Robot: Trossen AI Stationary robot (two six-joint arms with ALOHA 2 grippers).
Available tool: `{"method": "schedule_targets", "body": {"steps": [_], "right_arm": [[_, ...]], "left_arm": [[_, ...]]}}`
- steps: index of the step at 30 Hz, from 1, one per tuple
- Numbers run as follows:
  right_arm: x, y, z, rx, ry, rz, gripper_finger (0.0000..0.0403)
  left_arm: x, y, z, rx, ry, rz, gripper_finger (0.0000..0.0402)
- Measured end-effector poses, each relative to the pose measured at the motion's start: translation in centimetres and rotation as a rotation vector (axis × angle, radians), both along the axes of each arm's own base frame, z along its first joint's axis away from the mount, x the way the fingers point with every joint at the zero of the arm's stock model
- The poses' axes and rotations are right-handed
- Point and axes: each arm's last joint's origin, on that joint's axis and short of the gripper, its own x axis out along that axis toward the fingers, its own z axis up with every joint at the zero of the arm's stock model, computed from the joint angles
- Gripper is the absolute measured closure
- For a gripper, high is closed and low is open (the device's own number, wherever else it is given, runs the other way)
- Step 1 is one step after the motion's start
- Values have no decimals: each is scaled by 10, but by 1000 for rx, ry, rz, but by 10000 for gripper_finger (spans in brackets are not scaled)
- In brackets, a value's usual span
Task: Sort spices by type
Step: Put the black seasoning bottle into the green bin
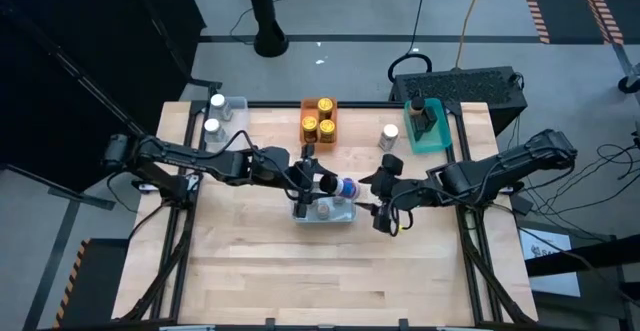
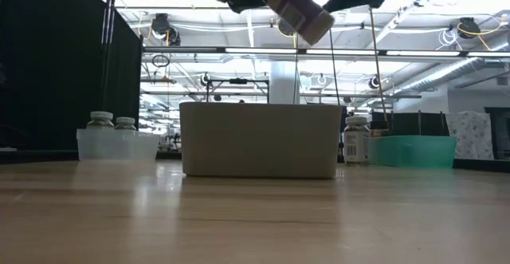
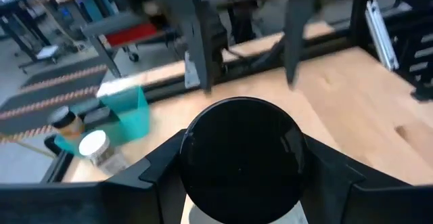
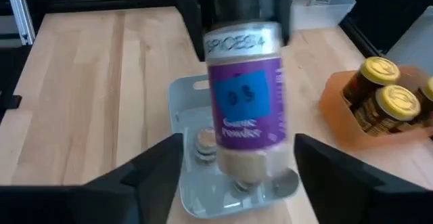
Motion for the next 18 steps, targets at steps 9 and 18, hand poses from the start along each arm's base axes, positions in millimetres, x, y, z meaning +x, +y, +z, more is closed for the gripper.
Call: {"method": "schedule_targets", "body": {"steps": [9,18], "right_arm": [[20,7,-12,-33,-3,57,107],[21,2,-11,-29,-11,47,155]], "left_arm": [[1,-9,4,10,-44,-40,186],[1,-16,7,18,-74,-71,186]]}}
